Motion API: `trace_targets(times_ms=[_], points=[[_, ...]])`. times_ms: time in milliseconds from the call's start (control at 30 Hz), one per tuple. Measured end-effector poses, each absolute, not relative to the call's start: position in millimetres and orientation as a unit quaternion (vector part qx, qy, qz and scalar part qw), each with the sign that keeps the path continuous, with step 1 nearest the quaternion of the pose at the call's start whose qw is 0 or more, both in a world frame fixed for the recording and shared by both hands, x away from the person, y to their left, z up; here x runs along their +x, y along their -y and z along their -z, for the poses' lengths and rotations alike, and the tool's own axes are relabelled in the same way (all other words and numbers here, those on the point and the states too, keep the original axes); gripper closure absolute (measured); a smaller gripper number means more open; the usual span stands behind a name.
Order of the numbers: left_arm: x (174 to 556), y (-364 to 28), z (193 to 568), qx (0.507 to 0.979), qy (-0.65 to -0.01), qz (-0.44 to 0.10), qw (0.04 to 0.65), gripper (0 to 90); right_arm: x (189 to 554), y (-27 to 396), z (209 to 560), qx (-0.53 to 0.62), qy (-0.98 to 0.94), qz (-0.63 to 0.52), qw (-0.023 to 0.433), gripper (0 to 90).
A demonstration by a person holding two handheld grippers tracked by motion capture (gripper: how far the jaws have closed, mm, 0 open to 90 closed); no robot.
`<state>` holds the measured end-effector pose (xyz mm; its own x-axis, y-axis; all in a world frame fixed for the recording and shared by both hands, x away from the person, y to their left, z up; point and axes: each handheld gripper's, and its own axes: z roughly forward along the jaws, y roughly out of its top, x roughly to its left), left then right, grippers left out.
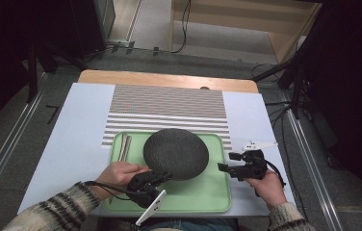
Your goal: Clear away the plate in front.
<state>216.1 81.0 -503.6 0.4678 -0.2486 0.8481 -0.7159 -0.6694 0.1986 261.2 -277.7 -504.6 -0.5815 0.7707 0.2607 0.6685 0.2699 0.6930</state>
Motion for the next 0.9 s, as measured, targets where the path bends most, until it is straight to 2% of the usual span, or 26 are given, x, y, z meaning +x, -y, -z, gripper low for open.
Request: trace_targets(times_ms=[400,633,900], points=[[211,-81,514,0.818,0.302,-0.395,0.291,86.1,266,273,505,0.443,-0.800,-0.400,0.060,24.2],[215,-80,523,0.835,0.312,-0.355,0.280,78.5,266,273,504,0.443,-0.800,-0.400,0.060,24.2],[222,-79,525,0.854,0.288,-0.327,0.284,67.7,266,273,505,0.442,-0.801,-0.400,0.060,24.2]])
